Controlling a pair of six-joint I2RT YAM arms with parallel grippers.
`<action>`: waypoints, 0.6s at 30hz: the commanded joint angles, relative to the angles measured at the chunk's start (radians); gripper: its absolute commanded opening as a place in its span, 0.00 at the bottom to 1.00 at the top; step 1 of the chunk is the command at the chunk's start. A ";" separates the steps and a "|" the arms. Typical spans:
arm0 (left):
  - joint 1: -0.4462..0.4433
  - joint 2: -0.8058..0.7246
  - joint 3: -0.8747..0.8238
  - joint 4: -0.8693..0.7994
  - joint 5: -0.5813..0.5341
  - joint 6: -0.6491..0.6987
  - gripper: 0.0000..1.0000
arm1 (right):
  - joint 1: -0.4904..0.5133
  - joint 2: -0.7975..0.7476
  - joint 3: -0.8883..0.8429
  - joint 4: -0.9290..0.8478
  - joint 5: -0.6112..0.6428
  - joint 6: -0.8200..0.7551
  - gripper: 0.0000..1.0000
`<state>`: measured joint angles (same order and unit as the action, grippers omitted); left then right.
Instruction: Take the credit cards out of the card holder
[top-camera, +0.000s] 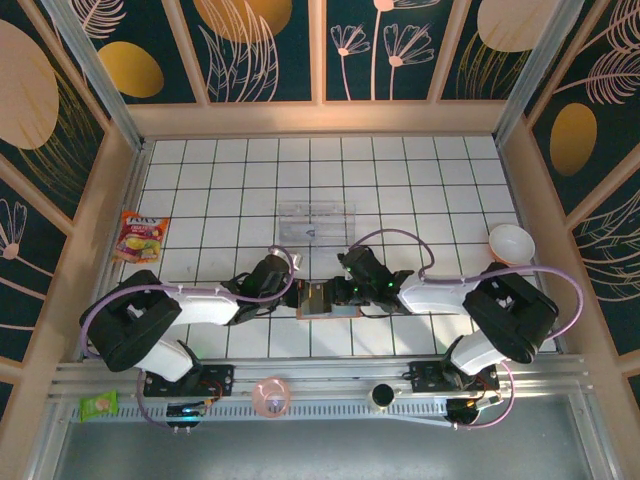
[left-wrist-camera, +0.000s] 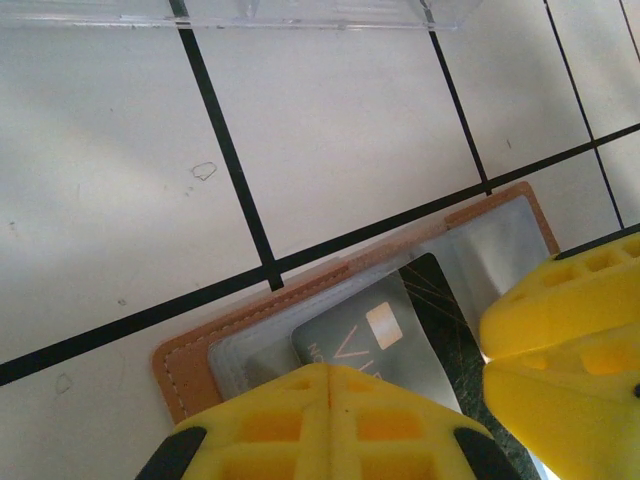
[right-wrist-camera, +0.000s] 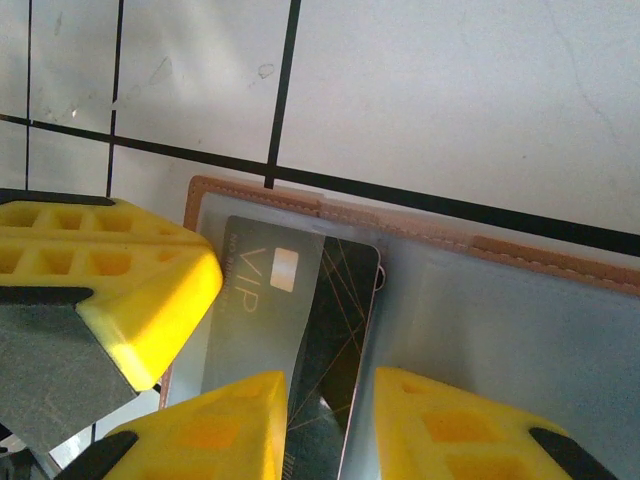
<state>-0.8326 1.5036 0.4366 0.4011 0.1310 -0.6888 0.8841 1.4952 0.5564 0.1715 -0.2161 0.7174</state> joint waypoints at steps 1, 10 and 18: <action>-0.006 0.026 -0.029 -0.035 0.008 -0.014 0.00 | -0.008 0.029 -0.021 0.052 -0.052 0.016 0.29; -0.007 0.017 -0.037 -0.029 0.012 -0.016 0.00 | -0.028 0.033 -0.074 0.145 -0.101 0.064 0.13; -0.006 -0.021 -0.030 -0.043 -0.006 0.009 0.00 | -0.039 -0.070 -0.123 0.121 -0.041 0.074 0.00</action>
<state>-0.8326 1.4921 0.4244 0.4149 0.1307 -0.6922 0.8505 1.4673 0.4618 0.3149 -0.2825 0.7883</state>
